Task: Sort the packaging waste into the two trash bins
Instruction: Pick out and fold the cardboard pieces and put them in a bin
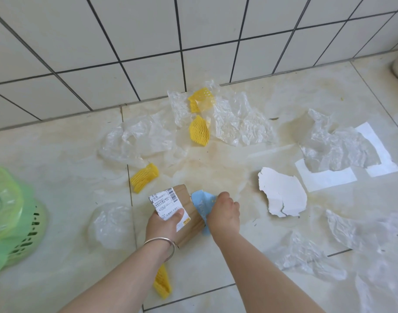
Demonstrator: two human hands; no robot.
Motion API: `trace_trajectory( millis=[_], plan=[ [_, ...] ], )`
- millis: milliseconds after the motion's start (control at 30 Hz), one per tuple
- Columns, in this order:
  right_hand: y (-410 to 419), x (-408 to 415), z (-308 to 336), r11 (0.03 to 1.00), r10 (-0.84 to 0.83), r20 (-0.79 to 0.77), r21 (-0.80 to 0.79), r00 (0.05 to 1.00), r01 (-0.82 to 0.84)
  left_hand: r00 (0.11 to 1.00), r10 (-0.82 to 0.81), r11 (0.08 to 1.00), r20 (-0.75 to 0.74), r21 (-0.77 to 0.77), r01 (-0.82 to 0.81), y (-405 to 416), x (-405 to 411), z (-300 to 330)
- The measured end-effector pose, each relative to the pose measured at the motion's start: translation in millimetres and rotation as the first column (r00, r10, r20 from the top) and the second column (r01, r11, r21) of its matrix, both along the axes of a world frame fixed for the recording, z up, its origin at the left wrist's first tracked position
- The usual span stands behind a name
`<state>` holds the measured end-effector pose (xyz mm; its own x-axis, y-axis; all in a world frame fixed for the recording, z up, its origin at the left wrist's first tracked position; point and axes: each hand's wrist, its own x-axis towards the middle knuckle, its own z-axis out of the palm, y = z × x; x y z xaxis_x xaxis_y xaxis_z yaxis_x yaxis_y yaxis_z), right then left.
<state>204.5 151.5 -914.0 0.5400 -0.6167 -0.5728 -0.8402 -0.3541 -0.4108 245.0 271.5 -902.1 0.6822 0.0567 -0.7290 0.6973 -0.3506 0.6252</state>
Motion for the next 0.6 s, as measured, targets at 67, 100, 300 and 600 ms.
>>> trace_trajectory(
  millis=[67,100,300,600],
  plan=[
    [-2.7,0.5,0.8,1.0,-0.006,-0.045,0.028,0.999,0.007,1.0,-0.018,1.0,0.005,0.013,0.018,0.5,-1.5,-4.4],
    [-3.0,0.3,0.0,0.999,0.033,-0.073,0.018,0.997,-0.031,1.0,-0.026,1.0,0.009,0.012,0.026,0.0,-3.1,-4.5],
    [7.9,-6.5,7.3,0.99,0.138,-0.111,0.025,0.984,-0.136,0.998,-0.06,0.998,0.014,0.023,0.06,-3.7,-4.3,-2.0],
    [-92.7,-38.1,34.3,0.902,-0.426,0.199,0.164,0.882,0.399,0.988,-0.148,0.966,-0.038,-0.221,0.136,-61.9,-10.0,9.5]
  ],
)
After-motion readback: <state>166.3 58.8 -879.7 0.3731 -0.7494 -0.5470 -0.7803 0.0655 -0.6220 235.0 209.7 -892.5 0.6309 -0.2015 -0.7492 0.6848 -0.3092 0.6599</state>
